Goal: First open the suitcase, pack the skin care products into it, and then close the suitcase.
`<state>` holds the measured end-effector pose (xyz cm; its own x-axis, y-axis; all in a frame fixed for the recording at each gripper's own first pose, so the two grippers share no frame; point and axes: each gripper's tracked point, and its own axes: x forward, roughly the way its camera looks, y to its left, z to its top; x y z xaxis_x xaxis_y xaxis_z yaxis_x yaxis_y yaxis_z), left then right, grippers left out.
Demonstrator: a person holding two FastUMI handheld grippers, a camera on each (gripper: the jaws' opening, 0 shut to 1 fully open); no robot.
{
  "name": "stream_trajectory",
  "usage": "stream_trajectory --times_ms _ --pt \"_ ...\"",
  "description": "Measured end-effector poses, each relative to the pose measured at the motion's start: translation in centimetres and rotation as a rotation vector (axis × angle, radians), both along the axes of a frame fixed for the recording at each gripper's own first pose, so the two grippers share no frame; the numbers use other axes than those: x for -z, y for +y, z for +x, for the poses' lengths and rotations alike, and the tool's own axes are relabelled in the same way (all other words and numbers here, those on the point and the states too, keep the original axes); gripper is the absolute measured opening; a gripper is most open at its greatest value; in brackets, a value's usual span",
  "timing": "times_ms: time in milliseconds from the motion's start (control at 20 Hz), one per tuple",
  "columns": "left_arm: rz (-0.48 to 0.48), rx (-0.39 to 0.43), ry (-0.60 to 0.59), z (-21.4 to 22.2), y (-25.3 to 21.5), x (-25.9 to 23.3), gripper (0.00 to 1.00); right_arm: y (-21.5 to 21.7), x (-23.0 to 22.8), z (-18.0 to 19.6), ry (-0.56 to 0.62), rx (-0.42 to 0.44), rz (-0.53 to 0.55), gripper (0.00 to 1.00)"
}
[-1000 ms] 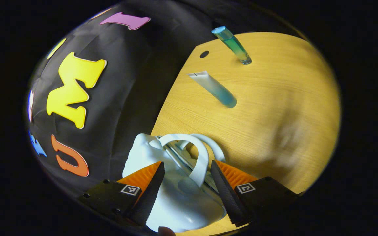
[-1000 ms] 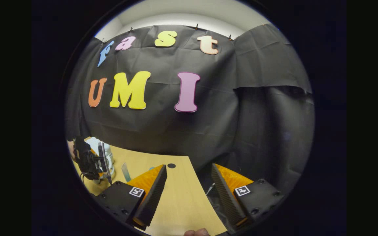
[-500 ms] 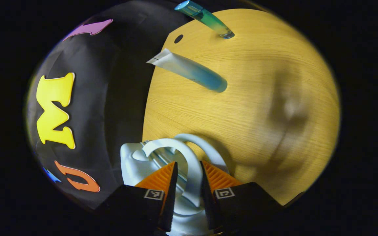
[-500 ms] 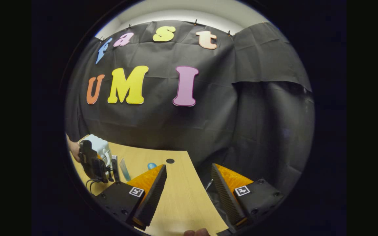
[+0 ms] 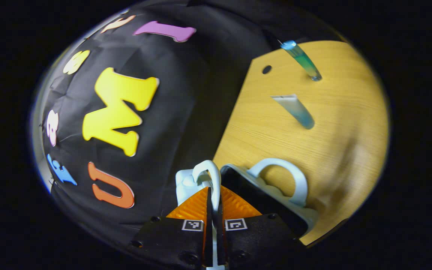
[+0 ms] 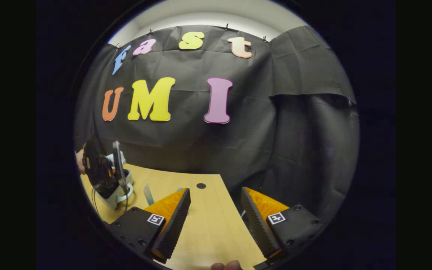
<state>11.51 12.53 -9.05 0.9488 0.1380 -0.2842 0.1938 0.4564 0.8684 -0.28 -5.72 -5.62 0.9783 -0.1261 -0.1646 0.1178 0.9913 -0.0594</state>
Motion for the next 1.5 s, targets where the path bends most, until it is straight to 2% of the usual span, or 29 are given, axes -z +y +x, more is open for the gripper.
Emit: stream_trajectory --times_ms 150,300,400,450,650,800,900,1000,1250,1300,1350,1450,1500 --pt "-0.139 -0.074 -0.185 -2.8 6.8 -5.4 0.06 2.1 -1.1 0.5 -0.013 -0.040 -0.007 0.81" --pt "-0.372 -0.140 -0.302 -3.4 14.8 -7.6 0.05 4.4 -1.8 1.1 -0.006 -0.085 -0.025 0.81" --pt "-0.444 -0.195 -0.354 -3.9 21.0 -8.2 0.05 6.1 -2.4 1.5 0.000 -0.122 -0.048 0.81" --pt "-0.475 -0.232 -0.359 -3.9 23.9 -7.5 0.05 6.9 -2.6 1.7 0.004 -0.141 -0.059 0.81" --pt "-0.658 -0.269 -0.382 -2.5 33.9 -3.6 0.05 9.0 -2.9 2.4 0.033 -0.173 -0.095 0.81" --pt "-0.825 -0.374 -0.353 -1.9 39.9 1.9 0.05 9.9 -2.5 2.8 0.065 -0.180 -0.136 0.81" --pt "-0.934 -0.425 -0.311 -1.8 41.5 5.8 0.06 10.4 -2.5 2.9 0.078 -0.177 -0.139 0.81" --pt "-1.014 -0.458 -0.250 -0.6 41.0 9.9 0.06 11.0 -2.1 3.4 0.088 -0.179 -0.155 0.81" --pt "-1.226 -0.506 -0.127 -0.8 41.6 16.1 0.06 15.4 -0.5 3.5 0.122 -0.284 -0.191 0.81" --pt "-1.235 -0.523 -0.092 -1.0 41.5 17.3 0.08 16.1 -0.3 3.8 0.123 -0.302 -0.202 0.81" --pt "-1.255 -0.503 -0.111 -0.7 41.6 17.0 0.09 16.5 -0.2 3.8 0.121 -0.316 -0.205 0.82" --pt "-1.209 -0.545 -0.112 -1.0 42.9 17.6 0.20 16.7 0.2 4.2 0.124 -0.323 -0.189 0.82" --pt "-1.181 -0.566 -0.120 -1.3 43.6 17.5 0.22 16.6 0.6 4.3 0.131 -0.322 -0.174 0.82"
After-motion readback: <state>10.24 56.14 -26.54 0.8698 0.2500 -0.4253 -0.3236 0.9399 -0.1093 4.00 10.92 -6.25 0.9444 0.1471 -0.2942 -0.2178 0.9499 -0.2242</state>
